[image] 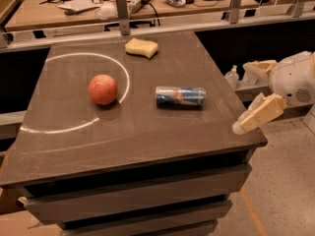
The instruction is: Move redbull can near sponge
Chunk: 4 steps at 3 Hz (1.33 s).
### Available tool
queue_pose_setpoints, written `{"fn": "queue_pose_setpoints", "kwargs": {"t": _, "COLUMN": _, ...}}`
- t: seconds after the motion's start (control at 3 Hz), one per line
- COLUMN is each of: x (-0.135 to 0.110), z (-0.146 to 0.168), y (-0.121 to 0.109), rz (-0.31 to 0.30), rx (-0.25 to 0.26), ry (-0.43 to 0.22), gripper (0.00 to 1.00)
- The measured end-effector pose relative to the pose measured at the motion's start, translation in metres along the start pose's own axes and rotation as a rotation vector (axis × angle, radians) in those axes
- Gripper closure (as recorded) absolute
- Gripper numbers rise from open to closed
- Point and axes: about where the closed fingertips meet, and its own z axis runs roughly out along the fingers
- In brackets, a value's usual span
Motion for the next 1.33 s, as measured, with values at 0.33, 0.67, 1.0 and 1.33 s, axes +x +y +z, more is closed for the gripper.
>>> {"fn": "queue_pose_setpoints", "kwargs": {"t": 0.33, "x": 0.008, "z": 0.024, "y": -0.017, "rz": 0.01, "rx": -0.015, "ry": -0.06, "gripper": 0.0}}
{"fn": "queue_pose_setpoints", "kwargs": {"t": 0.67, "x": 0.008, "z": 0.043, "y": -0.027, "rz": -0.01, "rx": -0.045, "ry": -0.093, "gripper": 0.0}}
{"fn": "queue_pose_setpoints", "kwargs": {"t": 1.0, "x": 0.001, "z": 0.064, "y": -0.031, "rz": -0.037, "rx": -0.101, "ry": -0.133, "gripper": 0.0}}
{"fn": "queue_pose_setpoints", "kwargs": {"t": 1.33, "x": -0.006, "z": 0.081, "y": -0.029, "rz": -0.048, "rx": -0.158, "ry": -0.165, "gripper": 0.0}}
